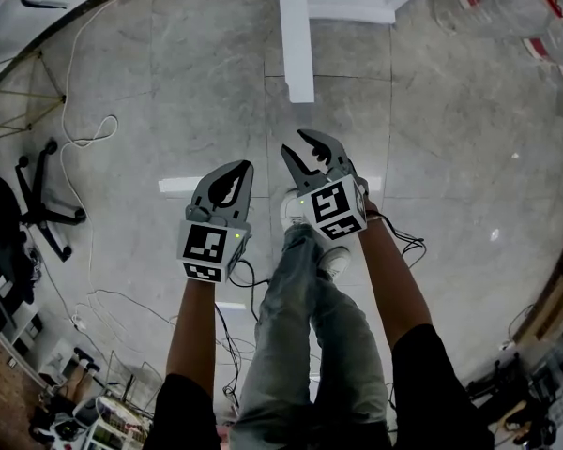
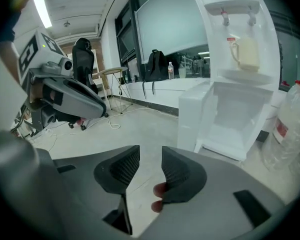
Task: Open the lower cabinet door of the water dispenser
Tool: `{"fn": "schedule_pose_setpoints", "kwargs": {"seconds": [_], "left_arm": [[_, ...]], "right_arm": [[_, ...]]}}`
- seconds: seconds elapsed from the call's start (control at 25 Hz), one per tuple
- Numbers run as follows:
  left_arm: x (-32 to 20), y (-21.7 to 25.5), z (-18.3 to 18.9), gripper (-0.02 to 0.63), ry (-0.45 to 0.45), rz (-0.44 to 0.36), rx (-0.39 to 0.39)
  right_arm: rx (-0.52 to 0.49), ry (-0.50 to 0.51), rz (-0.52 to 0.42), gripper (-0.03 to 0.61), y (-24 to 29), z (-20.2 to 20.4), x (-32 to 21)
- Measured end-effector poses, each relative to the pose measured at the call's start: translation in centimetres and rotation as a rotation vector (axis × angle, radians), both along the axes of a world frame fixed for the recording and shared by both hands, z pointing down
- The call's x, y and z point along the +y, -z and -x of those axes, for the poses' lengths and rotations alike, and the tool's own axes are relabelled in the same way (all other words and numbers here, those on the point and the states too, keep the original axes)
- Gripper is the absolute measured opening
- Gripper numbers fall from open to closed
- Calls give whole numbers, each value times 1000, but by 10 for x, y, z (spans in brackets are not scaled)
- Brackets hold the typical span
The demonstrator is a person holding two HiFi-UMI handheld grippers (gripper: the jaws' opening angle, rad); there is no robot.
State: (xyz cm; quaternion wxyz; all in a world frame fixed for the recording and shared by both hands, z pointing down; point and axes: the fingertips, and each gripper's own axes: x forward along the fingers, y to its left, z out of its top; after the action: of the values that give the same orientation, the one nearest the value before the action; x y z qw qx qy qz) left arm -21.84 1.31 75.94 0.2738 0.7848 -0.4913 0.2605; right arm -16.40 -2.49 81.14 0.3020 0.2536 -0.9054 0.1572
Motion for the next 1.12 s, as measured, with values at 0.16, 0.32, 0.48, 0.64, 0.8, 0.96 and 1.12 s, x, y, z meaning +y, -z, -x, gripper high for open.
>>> {"fn": "schedule_pose_setpoints", "kwargs": {"seconds": [0.16,0.32,0.48,0.64,0.8,0.96,1.12], "left_arm": [[-2,32,-12,12,-5,-14,14],[-5,65,-18,12,15,-32,31],[-5,99,-26,12,17,-46,34],[-4,130,-30,12,34,-56,47],[-2,163,-38,12,58,-76,51],[1,201,-41,12,138,-88,93],[2,237,-48,12,176,-108,107]], "right_arm": [[-11,-24,-5,135,38,-10,6],[-23,-28,-16,138,77,-16,12],[-33,-78,-20,135,115,-27,12],[-40,-121,-27,131,156,-40,11],[-42,-171,-36,100,198,-60,12],[-50,-229,-79,90,245,-80,11],[-73,-305,-104,60,285,-98,6]]}}
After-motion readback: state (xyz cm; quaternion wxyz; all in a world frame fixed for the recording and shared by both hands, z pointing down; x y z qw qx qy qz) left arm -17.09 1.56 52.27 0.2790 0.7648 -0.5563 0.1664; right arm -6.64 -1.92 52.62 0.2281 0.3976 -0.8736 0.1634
